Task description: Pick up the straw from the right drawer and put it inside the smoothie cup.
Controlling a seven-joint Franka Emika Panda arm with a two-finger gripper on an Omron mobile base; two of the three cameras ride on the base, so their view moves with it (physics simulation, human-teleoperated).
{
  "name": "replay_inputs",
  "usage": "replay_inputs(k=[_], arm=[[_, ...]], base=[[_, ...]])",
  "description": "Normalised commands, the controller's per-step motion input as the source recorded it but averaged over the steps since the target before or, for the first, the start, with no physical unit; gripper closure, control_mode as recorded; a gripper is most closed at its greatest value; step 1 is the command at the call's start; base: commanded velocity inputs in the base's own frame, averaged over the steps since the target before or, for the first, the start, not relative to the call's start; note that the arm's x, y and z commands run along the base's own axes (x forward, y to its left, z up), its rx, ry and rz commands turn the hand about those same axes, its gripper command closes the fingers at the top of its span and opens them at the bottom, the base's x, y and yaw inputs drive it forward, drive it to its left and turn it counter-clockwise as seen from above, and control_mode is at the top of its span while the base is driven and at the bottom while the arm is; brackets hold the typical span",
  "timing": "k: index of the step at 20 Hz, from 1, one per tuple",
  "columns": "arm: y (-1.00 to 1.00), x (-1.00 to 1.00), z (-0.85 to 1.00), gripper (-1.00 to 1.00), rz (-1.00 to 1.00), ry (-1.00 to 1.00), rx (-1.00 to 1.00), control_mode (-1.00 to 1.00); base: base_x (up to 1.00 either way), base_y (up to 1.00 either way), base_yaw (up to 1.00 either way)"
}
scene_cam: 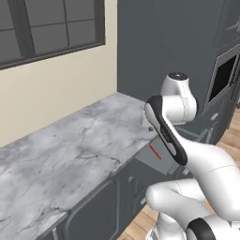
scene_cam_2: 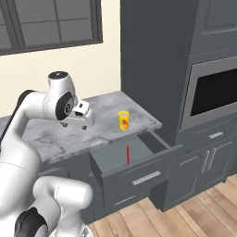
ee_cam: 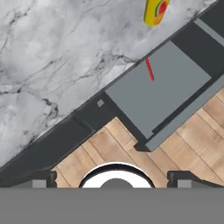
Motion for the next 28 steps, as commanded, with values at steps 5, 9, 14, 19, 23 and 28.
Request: replay_inputs(k=[5,9,14,19,23,28], arm=[[0.0,0.03,0.0,-1.0,0.0,0.0,0.0,-1.0],[-0.3,0.14,-0.16,-1.0,0.0,0.0,0.01,-1.0],[-0.72,0.36,-0.31,-1.0,0.02,0.0,0.07,-1.0],[-0.38,0.44,-0.26,-1.0,0.11,0.01,0.01,-1.0],[-0.05,0.27,0.0,-1.0,0.04,0.0,0.01,-1.0],[0.0,0.11,-0.02,-1.0,0.0,0.01,0.0,-1.0]], base=[[0.02,0.08,-0.12],[0.0,0.0,0.0],[0.0,0.0,0.0],[0.0,0.0,0.0],[0.0,0.0,0.0],[0.0,0.0,0.0]])
